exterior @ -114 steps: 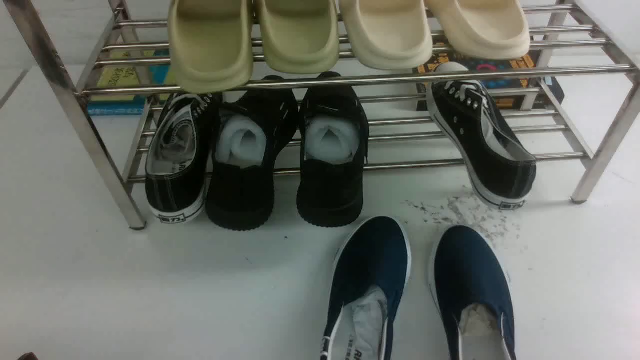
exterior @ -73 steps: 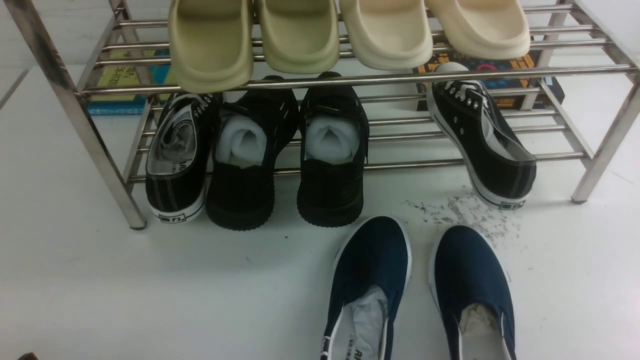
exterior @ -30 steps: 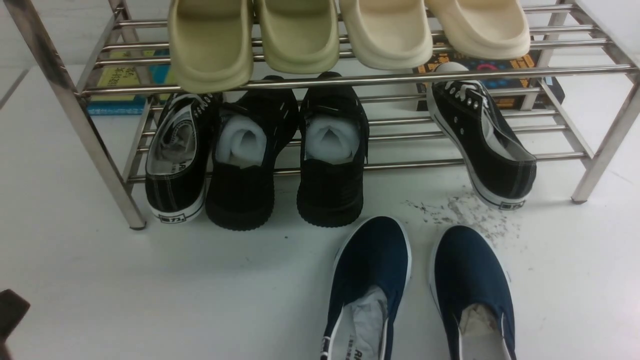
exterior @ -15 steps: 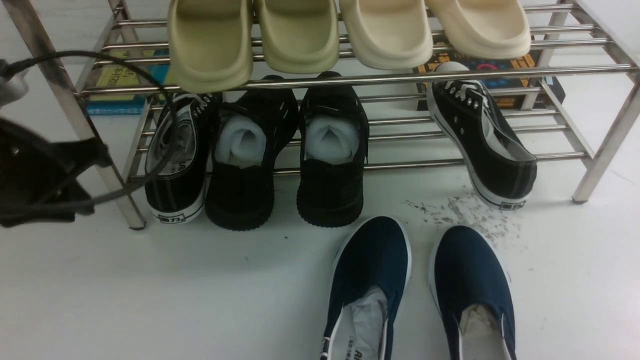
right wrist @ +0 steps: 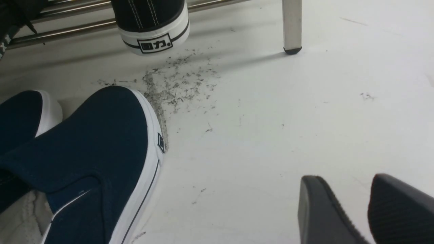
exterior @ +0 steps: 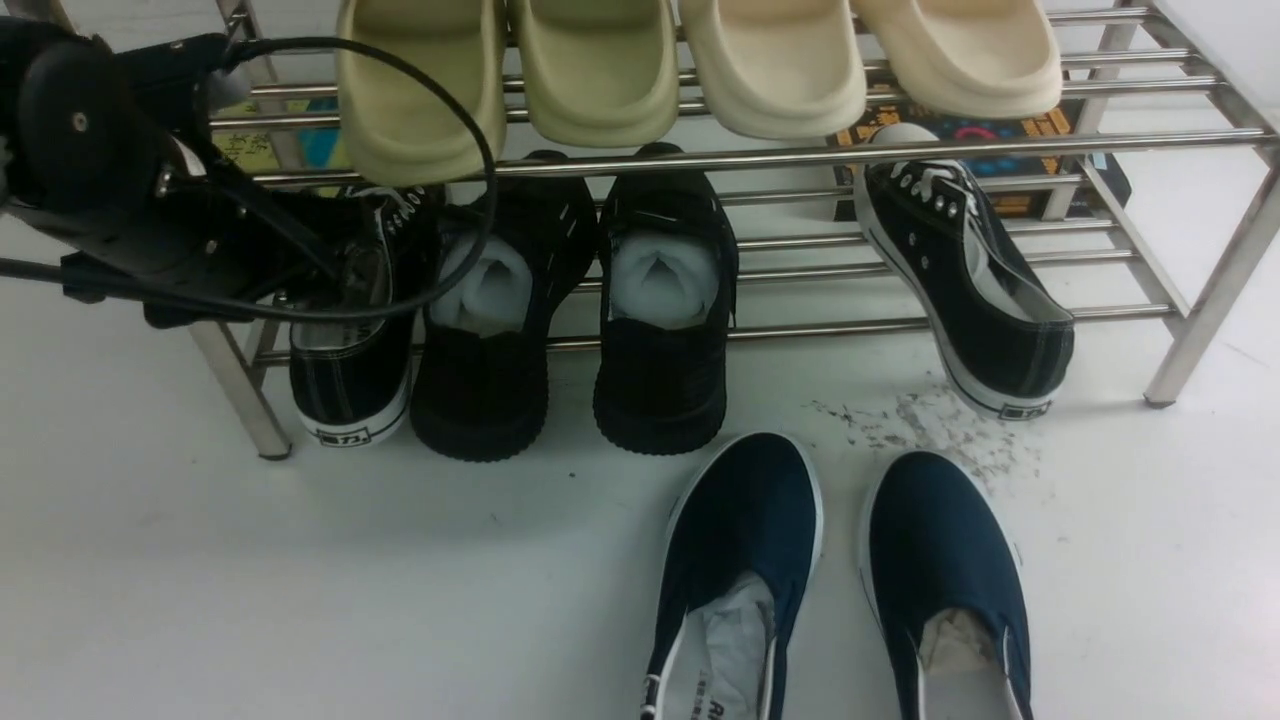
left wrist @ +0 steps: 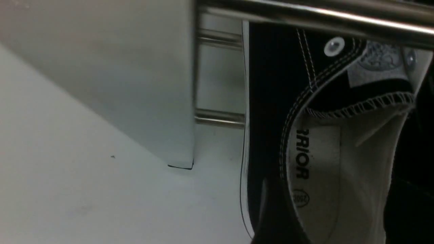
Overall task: Take the shoes off the shelf with your hand on the white table.
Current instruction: 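Grasp the leftmost shoe on the bottom shelf of the shoe rack with the left gripper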
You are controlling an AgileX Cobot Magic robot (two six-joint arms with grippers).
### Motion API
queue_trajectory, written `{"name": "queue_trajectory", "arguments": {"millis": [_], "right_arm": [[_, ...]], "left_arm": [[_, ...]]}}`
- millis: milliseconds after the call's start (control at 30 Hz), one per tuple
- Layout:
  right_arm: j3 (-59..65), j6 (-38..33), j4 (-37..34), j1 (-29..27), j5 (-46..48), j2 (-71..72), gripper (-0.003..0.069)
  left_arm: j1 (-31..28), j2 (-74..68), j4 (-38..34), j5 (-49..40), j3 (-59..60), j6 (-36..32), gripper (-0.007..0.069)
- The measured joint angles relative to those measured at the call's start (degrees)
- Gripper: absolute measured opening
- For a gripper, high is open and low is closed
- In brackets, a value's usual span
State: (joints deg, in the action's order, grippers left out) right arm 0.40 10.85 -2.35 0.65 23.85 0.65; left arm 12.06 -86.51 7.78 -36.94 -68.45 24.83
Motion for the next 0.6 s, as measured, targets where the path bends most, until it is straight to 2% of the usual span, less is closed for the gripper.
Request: {"name": "queue_trajectory", "arguments": {"millis": [167, 500, 600], "right_arm": [[0.0, 0.0, 0.0, 0.0, 0.0, 0.0, 0.0237], [0.0, 0.0, 0.0, 0.0, 0.0, 0.0, 0.0237], [0.0, 0.0, 0.0, 0.0, 0.0, 0.0, 0.0237]], "left_arm": [[0.2, -2.8, 3.2, 1.0, 0.0, 2.2, 0.0441], [0.2, -7.3, 3.5, 2.1, 0.0, 2.6, 0.044], [0.2, -8.2, 3.5, 2.2, 0.0, 2.6, 0.0416]]}}
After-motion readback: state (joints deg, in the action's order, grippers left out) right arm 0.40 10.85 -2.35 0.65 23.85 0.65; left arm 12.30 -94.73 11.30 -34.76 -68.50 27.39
